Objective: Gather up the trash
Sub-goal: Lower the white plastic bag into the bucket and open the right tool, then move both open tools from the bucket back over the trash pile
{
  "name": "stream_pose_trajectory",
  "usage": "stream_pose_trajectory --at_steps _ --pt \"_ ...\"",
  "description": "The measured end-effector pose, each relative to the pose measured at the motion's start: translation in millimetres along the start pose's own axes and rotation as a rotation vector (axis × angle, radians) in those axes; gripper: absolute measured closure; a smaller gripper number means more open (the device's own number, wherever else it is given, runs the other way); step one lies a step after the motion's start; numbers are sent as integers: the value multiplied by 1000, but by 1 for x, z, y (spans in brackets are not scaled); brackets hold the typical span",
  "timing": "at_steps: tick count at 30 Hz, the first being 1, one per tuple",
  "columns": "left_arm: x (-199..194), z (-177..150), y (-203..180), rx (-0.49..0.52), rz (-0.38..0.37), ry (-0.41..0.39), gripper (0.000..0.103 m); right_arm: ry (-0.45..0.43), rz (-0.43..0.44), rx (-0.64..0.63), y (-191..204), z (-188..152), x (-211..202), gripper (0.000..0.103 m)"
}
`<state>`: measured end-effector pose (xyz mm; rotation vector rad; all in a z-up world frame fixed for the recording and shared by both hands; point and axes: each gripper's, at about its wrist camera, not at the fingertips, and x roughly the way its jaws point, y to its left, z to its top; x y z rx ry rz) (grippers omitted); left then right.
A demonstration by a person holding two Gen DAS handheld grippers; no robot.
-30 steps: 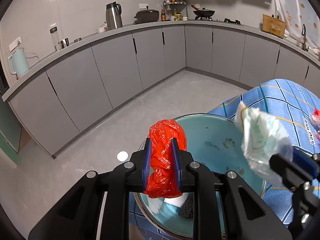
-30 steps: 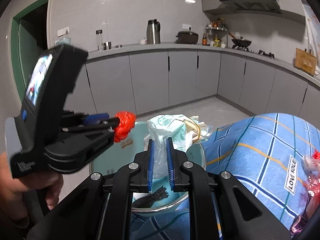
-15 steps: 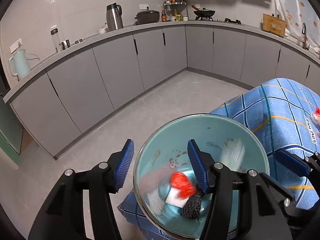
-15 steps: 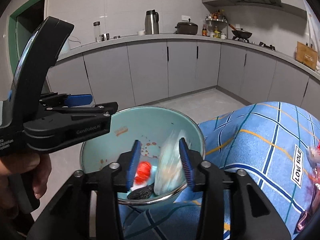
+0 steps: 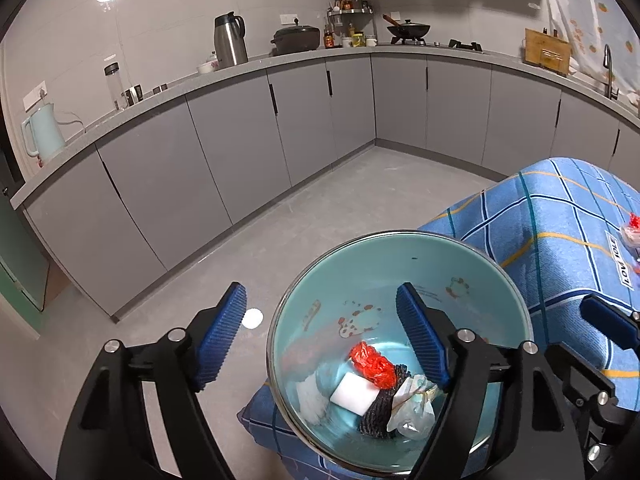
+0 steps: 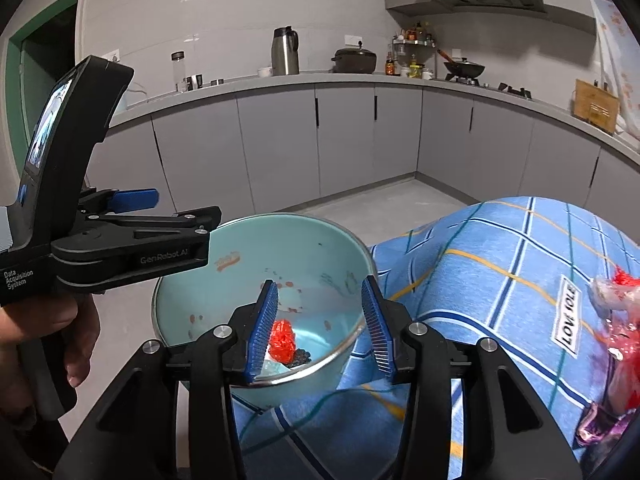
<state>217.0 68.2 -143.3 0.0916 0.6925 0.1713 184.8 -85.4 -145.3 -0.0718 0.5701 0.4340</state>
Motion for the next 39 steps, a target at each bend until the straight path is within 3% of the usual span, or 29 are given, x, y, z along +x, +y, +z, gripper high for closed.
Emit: stream_pose_trajectory --at_steps 17,29,39 --pt "-41 -1 -40 62 -50 -58 12 -64 -101 48 -26 -6 -52 50" --pt "-64 -8 -113 173 -171 -71 12 -111 -295 188 -85 -23 -129 44" --pt "-95 -3 -189 287 -282 -130 11 -146 -492 341 -148 -66 -201 39"
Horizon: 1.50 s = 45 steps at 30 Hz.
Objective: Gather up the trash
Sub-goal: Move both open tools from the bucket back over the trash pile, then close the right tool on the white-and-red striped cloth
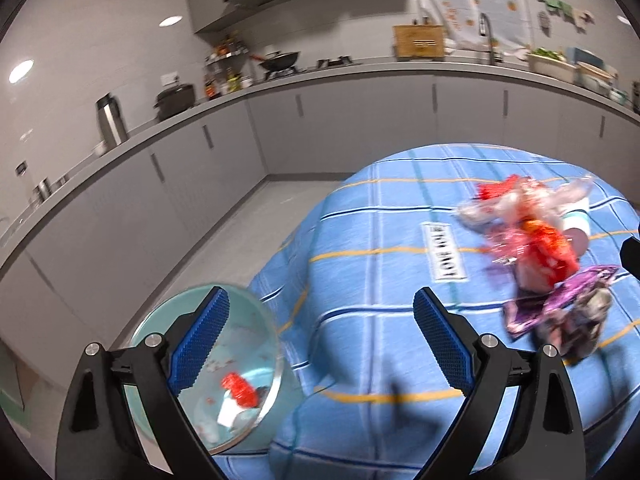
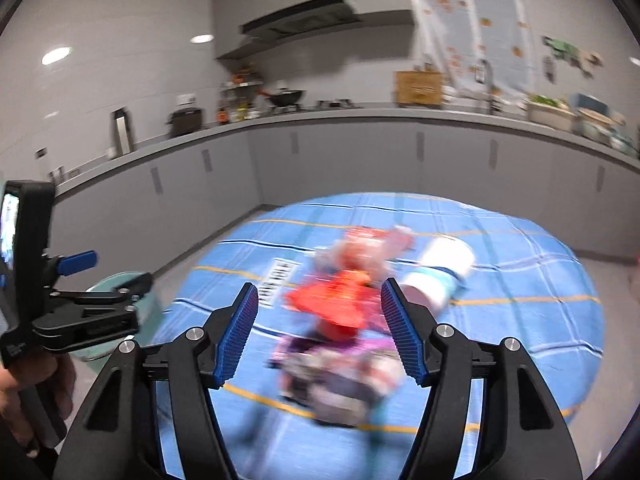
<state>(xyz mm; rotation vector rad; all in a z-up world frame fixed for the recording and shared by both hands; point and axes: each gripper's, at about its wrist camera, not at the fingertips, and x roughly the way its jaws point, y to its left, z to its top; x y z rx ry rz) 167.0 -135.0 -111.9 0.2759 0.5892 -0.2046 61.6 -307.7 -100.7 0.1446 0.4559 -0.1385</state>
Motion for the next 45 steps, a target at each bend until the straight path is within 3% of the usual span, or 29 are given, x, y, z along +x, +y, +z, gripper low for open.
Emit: stream_pose_trajectory --at_steps 7,11,20,26,28,29,30,32,38,45 --pt "-1 13 -54 73 -86 -27 11 29 -146 91 -44 -16 -2 39" --pt "0 13 -70 91 -114 -26 11 47 -174 128 -63 -28 -5 39" --pt "11 -2 -60 73 -67 22 11 71 -51 109 -29 -32 4 33" --pt "10 -4 -49 55 -67 23 11 109 -37 30 -4 -43 23 33" --pt "10 -5 -47 49 -75 24 11 147 -44 21 -2 -46 32 53" --pt "10 -5 -47 46 -78 24 11 164 -43 17 -2 -47 34 73" --pt "11 -5 -46 43 -84 25 11 181 -40 9 -2 -48 36 85" --pt "11 -5 -47 41 -94 27 11 181 -35 -1 -2 -48 33 97" --pt "10 -6 -58 58 -127 20 11 113 -76 2 -15 -40 2 98" --pt "10 -6 -95 120 -186 18 11 67 -248 74 -65 -31 -17 99"
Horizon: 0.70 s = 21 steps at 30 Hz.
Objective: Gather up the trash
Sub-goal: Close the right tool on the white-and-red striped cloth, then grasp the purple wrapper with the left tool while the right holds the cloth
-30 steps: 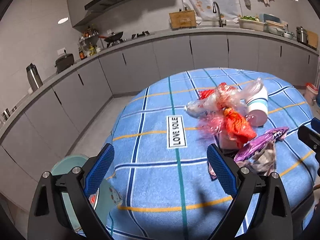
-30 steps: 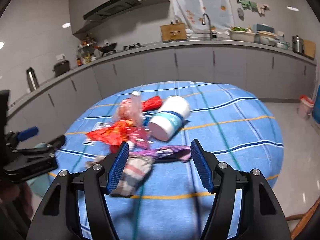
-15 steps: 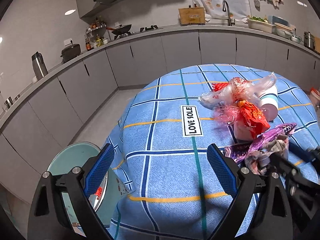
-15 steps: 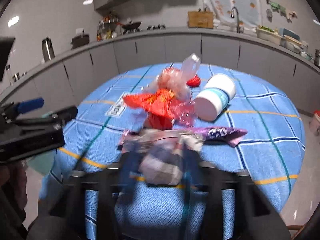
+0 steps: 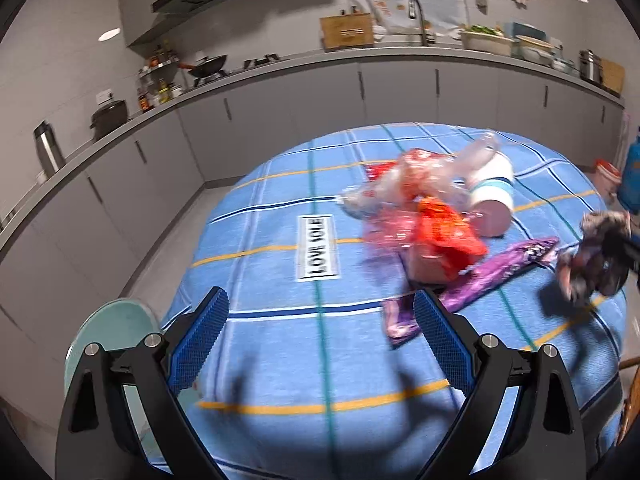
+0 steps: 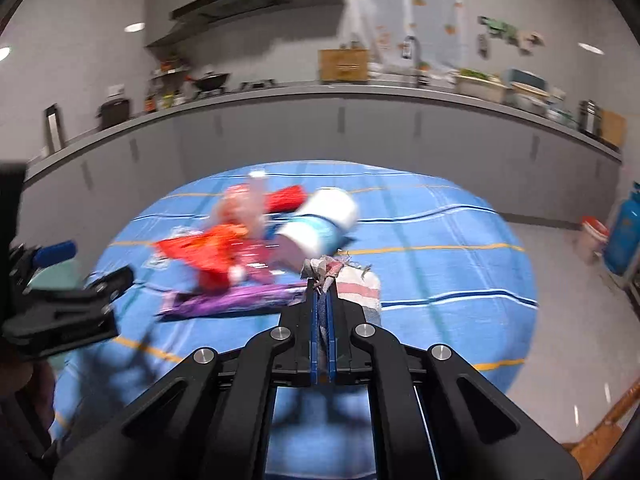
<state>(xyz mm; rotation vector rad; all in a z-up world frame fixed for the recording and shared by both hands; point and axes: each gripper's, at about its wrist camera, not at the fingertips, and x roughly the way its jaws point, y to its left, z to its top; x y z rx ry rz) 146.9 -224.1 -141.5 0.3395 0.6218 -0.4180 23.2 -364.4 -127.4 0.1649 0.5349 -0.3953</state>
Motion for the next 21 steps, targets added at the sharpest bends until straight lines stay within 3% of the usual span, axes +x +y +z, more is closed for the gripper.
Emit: stream_pose_trajectory --at_steps 5,8,13,15,17,18,21 --pt "14 2 -26 37 -58 33 13 6 -22 40 -22 -1 6 98" --pt "24 1 -38 53 -86 62 26 5 -14 40 -23 -4 7 98" --pt "36 1 -52 96 -147 93 37 15 -14 45 -25 -5 10 98" --pt "43 -1 -54 92 -192 132 59 17 -13 47 -24 -6 10 98" --pt "46 -4 -57 103 -208 149 66 21 -8 44 -22 -7 11 98" --pt "46 -6 -58 109 -214 153 79 21 -6 43 -21 -7 11 98" --pt "44 -9 -60 125 -230 158 97 22 -2 37 -18 -8 11 98"
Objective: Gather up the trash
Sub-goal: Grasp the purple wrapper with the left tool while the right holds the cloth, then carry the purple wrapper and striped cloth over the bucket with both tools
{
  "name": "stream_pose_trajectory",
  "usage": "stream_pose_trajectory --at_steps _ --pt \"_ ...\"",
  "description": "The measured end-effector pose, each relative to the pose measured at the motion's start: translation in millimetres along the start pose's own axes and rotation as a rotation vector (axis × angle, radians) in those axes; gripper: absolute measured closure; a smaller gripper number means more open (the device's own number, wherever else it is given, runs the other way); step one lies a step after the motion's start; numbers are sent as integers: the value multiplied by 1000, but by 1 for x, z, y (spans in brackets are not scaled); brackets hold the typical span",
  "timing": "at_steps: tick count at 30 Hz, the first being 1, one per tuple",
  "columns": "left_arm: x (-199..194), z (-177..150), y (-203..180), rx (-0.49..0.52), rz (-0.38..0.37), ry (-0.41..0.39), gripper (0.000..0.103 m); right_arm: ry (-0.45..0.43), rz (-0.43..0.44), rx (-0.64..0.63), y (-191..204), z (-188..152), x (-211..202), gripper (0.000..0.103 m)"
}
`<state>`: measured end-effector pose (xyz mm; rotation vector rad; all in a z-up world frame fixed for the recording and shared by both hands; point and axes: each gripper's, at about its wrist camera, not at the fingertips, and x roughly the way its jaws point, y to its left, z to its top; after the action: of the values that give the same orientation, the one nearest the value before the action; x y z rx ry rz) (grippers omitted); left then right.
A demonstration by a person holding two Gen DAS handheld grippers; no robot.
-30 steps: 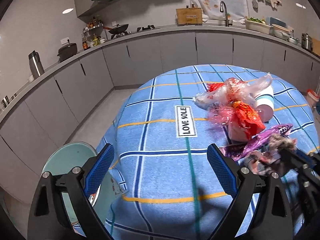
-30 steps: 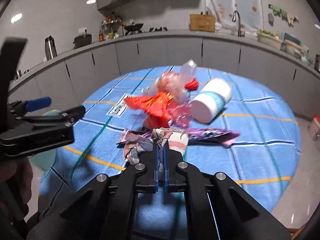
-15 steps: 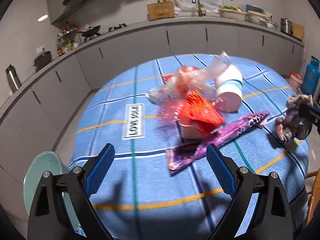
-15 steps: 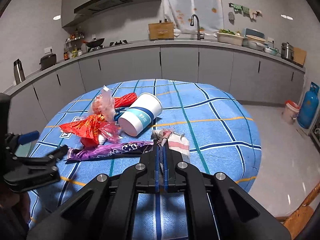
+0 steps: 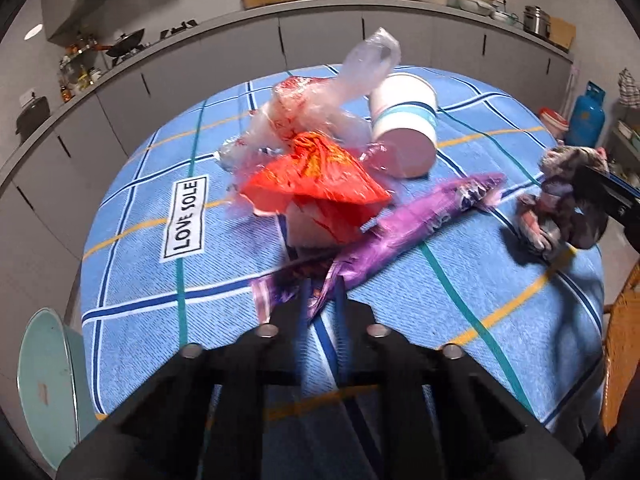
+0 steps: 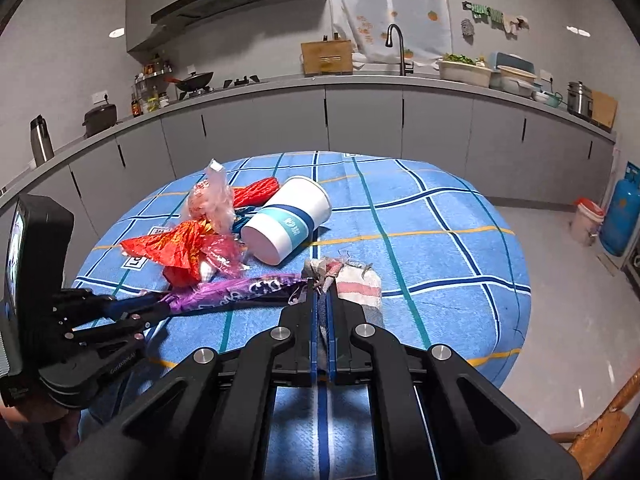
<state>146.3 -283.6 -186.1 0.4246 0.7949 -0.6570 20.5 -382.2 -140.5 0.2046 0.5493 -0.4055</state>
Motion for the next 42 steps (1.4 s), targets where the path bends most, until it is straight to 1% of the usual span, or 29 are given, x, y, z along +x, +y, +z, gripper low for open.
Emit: stream_pose_trajectory --at_steps 6,11,15,19,22,33,42 --pt "-22 -4 -3 23 -14 -40 99 -14 -2 -9 2 2 -5 98" --pt "-55 -6 -4 35 -32 -104 99 -44 -6 -16 5 6 -15 98" --pt "-84 -5 5 11 -29 -158 99 -73 1 -19 8 11 -25 98" --pt "-103 -4 19 -29 -1 -195 99 -93 26 -26 17 16 -33 98" --pt "-113 -6 32 -56 25 -209 99 -108 46 -36 26 20 -39 98" --pt "-137 -26 83 -166 121 -228 99 -165 161 -98 75 37 -54 98" --pt "-157 -42 134 -268 233 -232 99 -190 264 -148 121 49 -58 98"
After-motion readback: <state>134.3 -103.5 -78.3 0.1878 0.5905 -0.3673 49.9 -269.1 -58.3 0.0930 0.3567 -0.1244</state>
